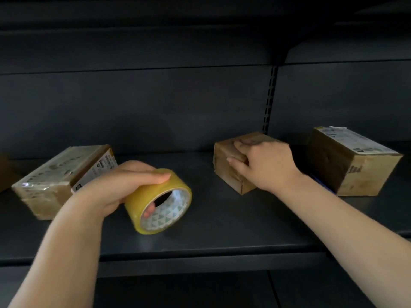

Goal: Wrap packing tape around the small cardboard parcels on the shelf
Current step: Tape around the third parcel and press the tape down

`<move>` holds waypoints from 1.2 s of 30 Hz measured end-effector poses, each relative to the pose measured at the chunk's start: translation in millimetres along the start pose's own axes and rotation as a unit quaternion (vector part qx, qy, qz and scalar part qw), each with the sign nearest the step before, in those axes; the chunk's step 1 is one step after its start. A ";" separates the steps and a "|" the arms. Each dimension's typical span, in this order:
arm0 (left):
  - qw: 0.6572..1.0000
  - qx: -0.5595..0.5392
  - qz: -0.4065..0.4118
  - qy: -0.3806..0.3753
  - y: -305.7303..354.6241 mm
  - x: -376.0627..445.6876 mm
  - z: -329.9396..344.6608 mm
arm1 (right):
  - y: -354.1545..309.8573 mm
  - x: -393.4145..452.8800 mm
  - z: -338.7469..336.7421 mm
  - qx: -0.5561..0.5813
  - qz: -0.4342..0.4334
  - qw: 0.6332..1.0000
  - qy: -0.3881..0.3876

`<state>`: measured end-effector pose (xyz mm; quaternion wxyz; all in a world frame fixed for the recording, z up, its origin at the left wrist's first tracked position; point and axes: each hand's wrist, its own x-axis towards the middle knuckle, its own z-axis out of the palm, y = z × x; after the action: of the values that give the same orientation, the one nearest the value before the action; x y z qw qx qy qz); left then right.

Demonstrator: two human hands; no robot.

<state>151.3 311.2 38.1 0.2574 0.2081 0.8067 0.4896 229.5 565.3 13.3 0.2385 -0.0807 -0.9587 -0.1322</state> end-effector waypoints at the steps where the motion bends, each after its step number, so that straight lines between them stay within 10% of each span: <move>1: 1.000 0.002 0.001 -0.003 -3.0 -6.5 -4.0 | -7.3 -5.2 -2.2 0.009 0.002 1.000 0.005; 11: 0.997 -0.065 0.026 -0.010 -10.8 -23.1 -4.1 | 0.1 -19.1 9.2 0.120 -0.005 0.993 0.007; 17: 0.992 -0.112 0.050 -0.019 -10.4 -13.7 1.2 | -9.1 -4.9 17.9 -0.001 0.012 0.996 0.085; 25: 0.955 -0.245 0.162 -0.044 6.3 -2.9 -7.1 | 13.2 12.5 -2.8 0.218 0.135 0.961 0.106; 36: 0.986 -0.146 0.067 -0.043 37.3 20.7 36.2 | 32.9 23.5 -4.0 0.398 0.252 0.881 0.056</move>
<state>160.7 364.3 53.1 0.2858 0.2427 0.6989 0.6090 217.9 597.6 35.0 0.3287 -0.2105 -0.8631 0.3204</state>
